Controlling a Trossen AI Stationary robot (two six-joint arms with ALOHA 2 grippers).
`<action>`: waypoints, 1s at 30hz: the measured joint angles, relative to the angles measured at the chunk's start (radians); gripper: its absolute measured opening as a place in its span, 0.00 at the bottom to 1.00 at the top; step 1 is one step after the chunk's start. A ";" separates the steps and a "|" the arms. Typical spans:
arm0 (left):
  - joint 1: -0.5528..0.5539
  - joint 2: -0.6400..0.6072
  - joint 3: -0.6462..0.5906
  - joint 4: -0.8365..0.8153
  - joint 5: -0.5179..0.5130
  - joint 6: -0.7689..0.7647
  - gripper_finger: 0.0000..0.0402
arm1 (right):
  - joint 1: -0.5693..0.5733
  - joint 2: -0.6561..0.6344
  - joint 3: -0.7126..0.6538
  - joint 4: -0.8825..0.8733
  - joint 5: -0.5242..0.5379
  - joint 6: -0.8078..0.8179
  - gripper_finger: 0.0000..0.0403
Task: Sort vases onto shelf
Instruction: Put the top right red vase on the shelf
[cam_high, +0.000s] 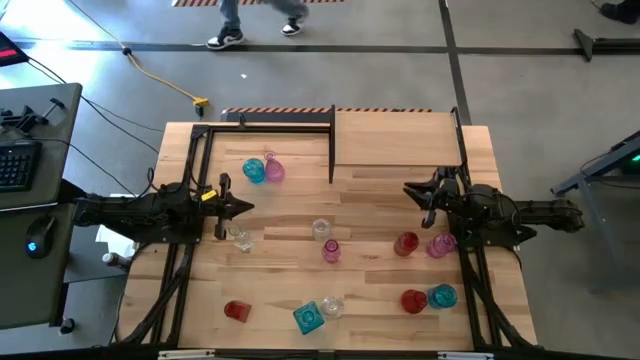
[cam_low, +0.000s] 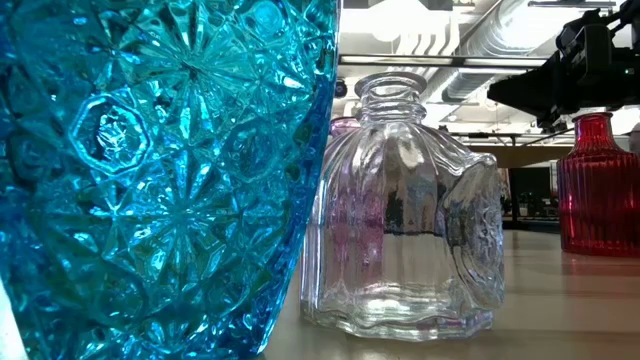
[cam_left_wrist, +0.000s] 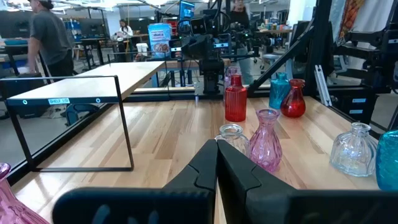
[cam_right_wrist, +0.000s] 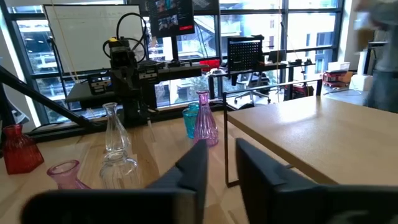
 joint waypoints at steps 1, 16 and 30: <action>0.000 0.000 0.000 0.000 0.000 0.000 0.00 | 0.000 0.000 0.000 0.000 0.007 -0.002 0.24; 0.000 0.000 0.000 0.000 0.000 0.000 0.00 | 0.000 0.167 0.372 -0.455 0.025 0.164 0.41; 0.000 0.000 0.000 0.000 0.000 0.000 0.00 | 0.000 0.562 0.781 -0.930 -0.141 0.580 0.36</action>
